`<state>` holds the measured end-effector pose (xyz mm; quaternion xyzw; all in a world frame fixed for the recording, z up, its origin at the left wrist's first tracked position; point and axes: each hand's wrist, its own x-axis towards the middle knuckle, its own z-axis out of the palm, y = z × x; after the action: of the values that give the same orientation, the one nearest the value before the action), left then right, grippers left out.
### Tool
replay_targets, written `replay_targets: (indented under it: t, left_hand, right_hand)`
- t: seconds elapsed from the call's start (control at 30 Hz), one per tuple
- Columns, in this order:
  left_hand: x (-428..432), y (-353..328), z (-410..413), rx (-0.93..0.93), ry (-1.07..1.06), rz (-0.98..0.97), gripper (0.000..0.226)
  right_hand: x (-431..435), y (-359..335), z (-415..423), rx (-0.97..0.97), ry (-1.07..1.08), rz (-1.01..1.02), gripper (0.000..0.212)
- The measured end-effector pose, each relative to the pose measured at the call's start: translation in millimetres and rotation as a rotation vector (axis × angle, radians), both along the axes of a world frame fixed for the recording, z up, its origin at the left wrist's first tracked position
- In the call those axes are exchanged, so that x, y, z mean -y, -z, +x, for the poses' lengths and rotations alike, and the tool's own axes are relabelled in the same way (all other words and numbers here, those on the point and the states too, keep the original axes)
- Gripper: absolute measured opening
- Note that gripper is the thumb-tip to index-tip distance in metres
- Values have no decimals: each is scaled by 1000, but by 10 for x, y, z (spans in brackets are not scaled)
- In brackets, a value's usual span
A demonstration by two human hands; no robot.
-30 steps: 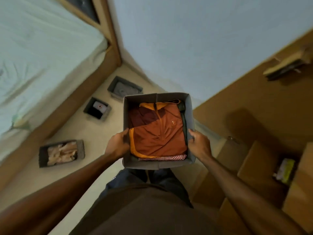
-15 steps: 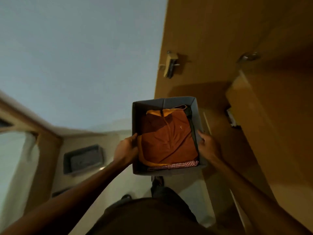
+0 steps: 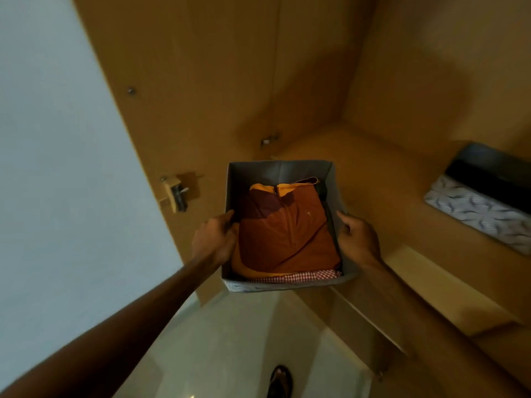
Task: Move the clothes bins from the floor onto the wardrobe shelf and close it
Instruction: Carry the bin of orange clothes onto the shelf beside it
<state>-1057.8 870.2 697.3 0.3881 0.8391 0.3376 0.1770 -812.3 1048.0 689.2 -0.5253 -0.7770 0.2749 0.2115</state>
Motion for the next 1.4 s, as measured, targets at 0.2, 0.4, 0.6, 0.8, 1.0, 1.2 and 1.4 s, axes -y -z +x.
replay_targets:
  t: [0.2, 0.4, 0.6, 0.8, 1.0, 1.2, 1.4]
  left_hand:
    - [-996, -158, -43, 126, 140, 64, 72]
    - [-1995, -250, 108, -31, 347, 61, 42]
    - [-2939, -175, 99, -156, 466, -34, 32]
    - [-3982, -145, 127, -326, 629, -63, 15]
    - [-4919, -283, 187, 36, 938, -23, 40]
    - [-5299, -317, 70, -102, 1256, -263, 108]
    - [-5449, -283, 145, -245, 1304, -144, 79]
  right_hand:
    - [-576, -210, 296, -36, 146, 9, 49]
    - [-1237, -274, 522, -23, 260, -8, 50]
    - [-1742, -258, 621, 57, 367, -47, 42]
    - [-2305, -157, 671, 69, 495, -105, 26]
    - [-2889, -401, 607, 64, 543, -44, 55]
    - [-2838, -570, 606, 210, 653, -385, 37]
    - [-2962, -468, 630, 191, 746, -302, 21]
